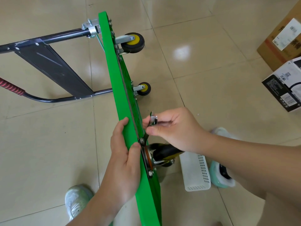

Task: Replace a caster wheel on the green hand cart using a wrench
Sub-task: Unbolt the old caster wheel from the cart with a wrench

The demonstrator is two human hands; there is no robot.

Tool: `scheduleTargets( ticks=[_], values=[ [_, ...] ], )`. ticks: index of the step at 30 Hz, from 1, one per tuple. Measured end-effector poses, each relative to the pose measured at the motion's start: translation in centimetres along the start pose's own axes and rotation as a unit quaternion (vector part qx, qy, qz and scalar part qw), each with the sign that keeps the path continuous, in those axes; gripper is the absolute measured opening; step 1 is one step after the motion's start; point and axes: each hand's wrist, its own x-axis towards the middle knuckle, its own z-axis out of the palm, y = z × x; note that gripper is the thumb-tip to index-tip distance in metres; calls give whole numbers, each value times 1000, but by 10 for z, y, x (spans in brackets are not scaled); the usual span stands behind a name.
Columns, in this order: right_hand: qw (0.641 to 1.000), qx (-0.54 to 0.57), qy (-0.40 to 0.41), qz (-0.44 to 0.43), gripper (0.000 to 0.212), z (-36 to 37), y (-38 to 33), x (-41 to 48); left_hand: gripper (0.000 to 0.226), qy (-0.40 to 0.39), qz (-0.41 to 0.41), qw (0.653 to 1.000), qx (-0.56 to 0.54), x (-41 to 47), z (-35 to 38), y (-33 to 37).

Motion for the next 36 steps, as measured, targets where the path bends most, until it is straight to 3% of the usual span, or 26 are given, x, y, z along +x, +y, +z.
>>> scheduleTargets(
  ticks=[5, 9, 13, 19, 25, 32, 36],
  values=[
    [999, 35, 35, -5, 25, -9, -15, 26, 59, -4, -3, 1000, -6, -1, -1, 1],
    [996, 52, 58, 42, 21, -13, -17, 51, 59, -6, 4, 1000, -3, 0, 0, 0],
    [994, 15, 44, 95, 10, -12, -6, 68, 58, -8, 5, 1000, 4, 1, -1, -2],
    [990, 4, 27, 139, 9, -7, 0, 89, 59, -7, 15, 1000, 9, 2, 0, -7],
    [989, -16, -4, 147, 3, -3, 2, 99, 59, -5, 25, 1000, 11, 3, 0, -8],
    [986, -7, -8, 168, 11, -1, 14, 99, 59, -11, 19, 1000, 18, 3, -1, -7],
    [972, 40, 8, 230, 34, -4, 19, 104, 59, -11, 16, 1000, 14, 2, 0, -6]
  ],
)
